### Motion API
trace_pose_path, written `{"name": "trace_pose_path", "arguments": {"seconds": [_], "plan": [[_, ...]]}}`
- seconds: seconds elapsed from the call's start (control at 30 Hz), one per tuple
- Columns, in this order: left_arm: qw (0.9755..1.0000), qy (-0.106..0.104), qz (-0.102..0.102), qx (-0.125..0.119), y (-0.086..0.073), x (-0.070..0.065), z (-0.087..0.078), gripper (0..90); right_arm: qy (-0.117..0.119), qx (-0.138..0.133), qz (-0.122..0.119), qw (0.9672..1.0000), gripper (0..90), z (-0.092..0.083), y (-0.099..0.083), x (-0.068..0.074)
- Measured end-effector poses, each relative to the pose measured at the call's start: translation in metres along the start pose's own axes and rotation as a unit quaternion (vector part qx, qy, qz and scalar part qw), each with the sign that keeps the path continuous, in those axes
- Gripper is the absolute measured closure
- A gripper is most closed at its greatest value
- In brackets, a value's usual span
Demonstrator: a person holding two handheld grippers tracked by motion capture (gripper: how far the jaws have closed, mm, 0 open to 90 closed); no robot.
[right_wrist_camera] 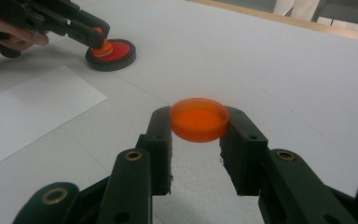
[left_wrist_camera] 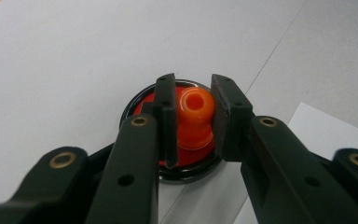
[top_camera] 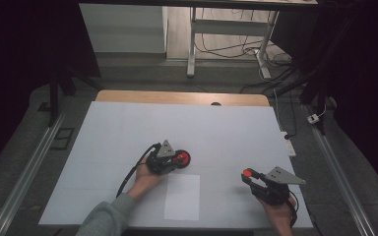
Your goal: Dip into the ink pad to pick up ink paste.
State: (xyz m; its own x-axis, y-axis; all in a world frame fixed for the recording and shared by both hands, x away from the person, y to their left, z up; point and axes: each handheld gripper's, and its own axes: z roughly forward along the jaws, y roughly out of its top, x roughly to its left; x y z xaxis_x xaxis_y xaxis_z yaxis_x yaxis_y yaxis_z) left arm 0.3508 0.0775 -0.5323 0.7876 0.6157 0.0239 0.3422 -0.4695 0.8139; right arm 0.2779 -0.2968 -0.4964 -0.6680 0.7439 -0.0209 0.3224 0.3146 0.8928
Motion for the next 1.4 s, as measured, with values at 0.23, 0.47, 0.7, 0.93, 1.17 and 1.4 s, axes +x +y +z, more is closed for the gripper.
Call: {"name": "trace_pose_path", "arguments": {"seconds": [0.23, 0.47, 0.7, 0.93, 1.17, 1.4], "plan": [[1.0, 0.002, 0.002, -0.001, 0.0, -0.001, 0.0, 73.2, 0.001, 0.001, 0.001, 1.0, 64.4, 0.0, 0.0, 0.0], [0.9999, -0.008, -0.011, -0.008, 0.004, 0.003, -0.003, 72.9, 0.002, 0.001, 0.0, 1.0, 64.4, 0.001, 0.0, 0.0], [0.9982, -0.005, -0.015, -0.058, 0.025, 0.0, -0.024, 72.9, 0.002, 0.0, 0.0, 1.0, 64.4, 0.0, 0.0, -0.002], [0.9995, -0.002, -0.011, -0.03, 0.02, 0.001, -0.011, 72.8, 0.002, -0.001, 0.0, 1.0, 64.4, 0.001, 0.0, -0.001], [0.9996, 0.0, -0.021, -0.016, 0.014, 0.007, -0.002, 72.8, 0.002, 0.0, 0.0, 1.0, 64.4, 0.001, 0.0, -0.002], [0.9998, -0.002, -0.02, 0.001, 0.011, 0.007, 0.004, 72.8, 0.002, 0.0, 0.0, 1.0, 64.4, 0.001, 0.0, -0.002]]}}
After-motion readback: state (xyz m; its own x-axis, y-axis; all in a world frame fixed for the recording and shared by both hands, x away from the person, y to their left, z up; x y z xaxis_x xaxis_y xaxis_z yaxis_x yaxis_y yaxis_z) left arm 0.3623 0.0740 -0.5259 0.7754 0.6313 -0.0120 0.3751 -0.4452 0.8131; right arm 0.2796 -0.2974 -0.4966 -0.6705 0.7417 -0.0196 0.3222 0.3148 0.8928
